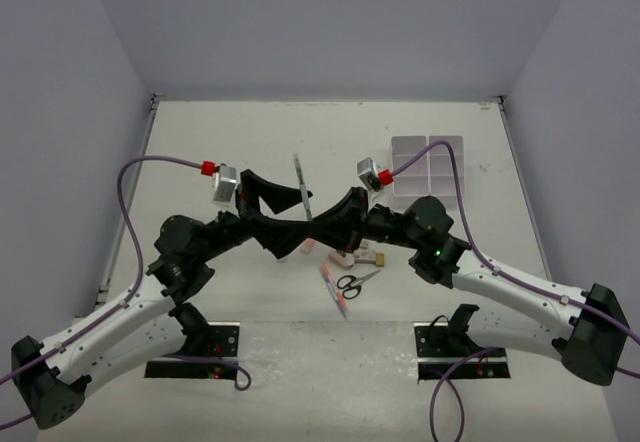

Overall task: Sort the stationery into containers
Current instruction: Close the pen cap on the pen.

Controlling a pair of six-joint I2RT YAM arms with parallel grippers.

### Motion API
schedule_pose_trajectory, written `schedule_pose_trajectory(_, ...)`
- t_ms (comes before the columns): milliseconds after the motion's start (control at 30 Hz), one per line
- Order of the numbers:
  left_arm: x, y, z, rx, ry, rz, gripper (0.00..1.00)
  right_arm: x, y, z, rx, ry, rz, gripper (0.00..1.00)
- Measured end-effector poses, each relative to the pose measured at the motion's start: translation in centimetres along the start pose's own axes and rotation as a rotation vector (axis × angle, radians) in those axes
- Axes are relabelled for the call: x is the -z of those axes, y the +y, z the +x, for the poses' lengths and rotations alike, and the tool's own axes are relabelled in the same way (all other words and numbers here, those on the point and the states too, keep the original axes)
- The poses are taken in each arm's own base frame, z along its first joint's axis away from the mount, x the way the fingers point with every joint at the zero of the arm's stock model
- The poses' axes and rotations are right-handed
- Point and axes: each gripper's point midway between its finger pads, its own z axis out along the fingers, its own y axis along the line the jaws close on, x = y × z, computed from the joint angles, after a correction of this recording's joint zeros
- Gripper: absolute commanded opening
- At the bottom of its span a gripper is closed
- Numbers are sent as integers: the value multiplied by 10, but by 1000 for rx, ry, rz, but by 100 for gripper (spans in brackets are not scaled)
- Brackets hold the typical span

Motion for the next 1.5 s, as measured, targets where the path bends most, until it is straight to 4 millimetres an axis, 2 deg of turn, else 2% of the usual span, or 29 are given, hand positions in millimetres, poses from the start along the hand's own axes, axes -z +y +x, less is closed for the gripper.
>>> schedule_pose_trajectory(167, -4, 1, -12, -33, -16, -20, 92, 0, -1, 2, 2, 6, 4, 0)
schedule_pose_trajectory(367, -12, 12, -18, -65, -8, -80, 84, 2, 1, 3, 11, 16, -1, 0)
schedule_pose_trajectory(667, -13, 17, -23, -98, -8, -114, 81, 6, -3, 13, 16, 46, 11, 0)
schedule_pose_trajectory(767, -13, 18, -22, -99, -4, -117, 68, 6, -2, 14, 20, 51, 11, 0)
schedule_pose_trajectory(1000, -12, 19, -25, -109, -14, -126, 26, 6, -3, 20, 35, 72, 13, 0)
schedule_pose_trajectory(1067, -12, 17, -26, -101, -14, -120, 9, 7, -4, 22, 40, 79, 19, 0)
schedule_pose_trajectory(1133, -12, 12, -25, -85, -10, -98, 0, 7, -8, 24, 49, 86, 36, 0)
schedule_pose_trajectory(1500, -12, 7, -18, -59, -9, -65, 0, 9, -9, 28, 67, 102, 38, 0)
